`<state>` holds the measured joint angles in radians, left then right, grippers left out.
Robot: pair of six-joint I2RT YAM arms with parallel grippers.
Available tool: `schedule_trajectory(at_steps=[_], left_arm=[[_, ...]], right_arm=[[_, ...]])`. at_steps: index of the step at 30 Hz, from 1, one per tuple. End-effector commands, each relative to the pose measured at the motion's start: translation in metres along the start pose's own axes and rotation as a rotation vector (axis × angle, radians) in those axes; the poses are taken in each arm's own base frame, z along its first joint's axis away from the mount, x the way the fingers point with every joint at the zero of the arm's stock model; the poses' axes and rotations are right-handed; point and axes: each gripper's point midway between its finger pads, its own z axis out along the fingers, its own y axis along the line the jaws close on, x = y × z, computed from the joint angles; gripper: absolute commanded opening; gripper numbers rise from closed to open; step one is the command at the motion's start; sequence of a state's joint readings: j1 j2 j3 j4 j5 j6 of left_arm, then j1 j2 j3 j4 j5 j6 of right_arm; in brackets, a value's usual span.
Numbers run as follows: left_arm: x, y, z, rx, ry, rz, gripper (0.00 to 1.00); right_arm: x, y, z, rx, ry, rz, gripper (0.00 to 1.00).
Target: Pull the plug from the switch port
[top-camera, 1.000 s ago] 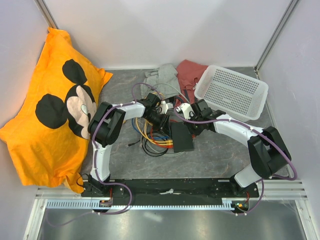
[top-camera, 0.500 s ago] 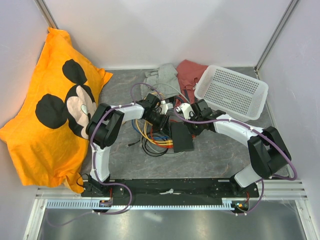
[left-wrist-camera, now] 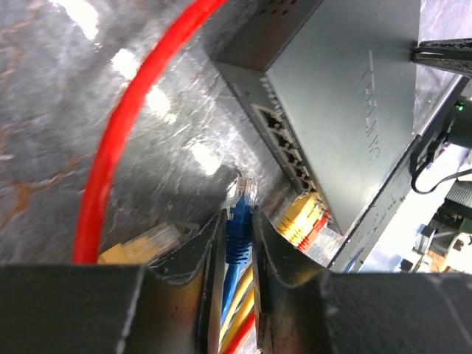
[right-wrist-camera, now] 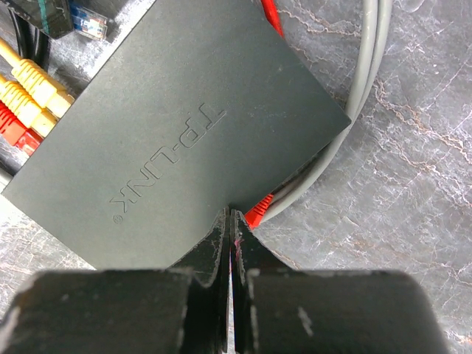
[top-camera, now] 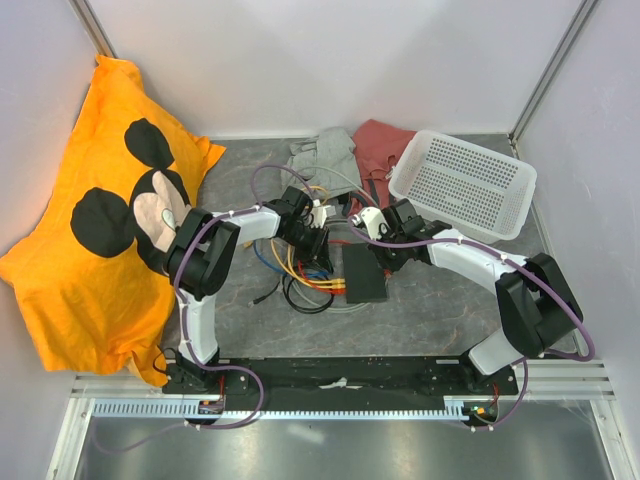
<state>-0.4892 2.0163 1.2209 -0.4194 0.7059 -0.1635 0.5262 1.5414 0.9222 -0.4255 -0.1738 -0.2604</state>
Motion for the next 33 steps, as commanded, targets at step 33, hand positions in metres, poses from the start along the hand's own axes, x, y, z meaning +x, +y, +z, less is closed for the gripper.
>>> schedule_trajectory(at_steps=[33], left_arm=[[-0.061, 0.015, -0.054, -0.24, -0.13, 0.522, 0.02]], right_arm=[[0.043, -0.002, 0.001, 0.02, 0.139, -0.016, 0.0]])
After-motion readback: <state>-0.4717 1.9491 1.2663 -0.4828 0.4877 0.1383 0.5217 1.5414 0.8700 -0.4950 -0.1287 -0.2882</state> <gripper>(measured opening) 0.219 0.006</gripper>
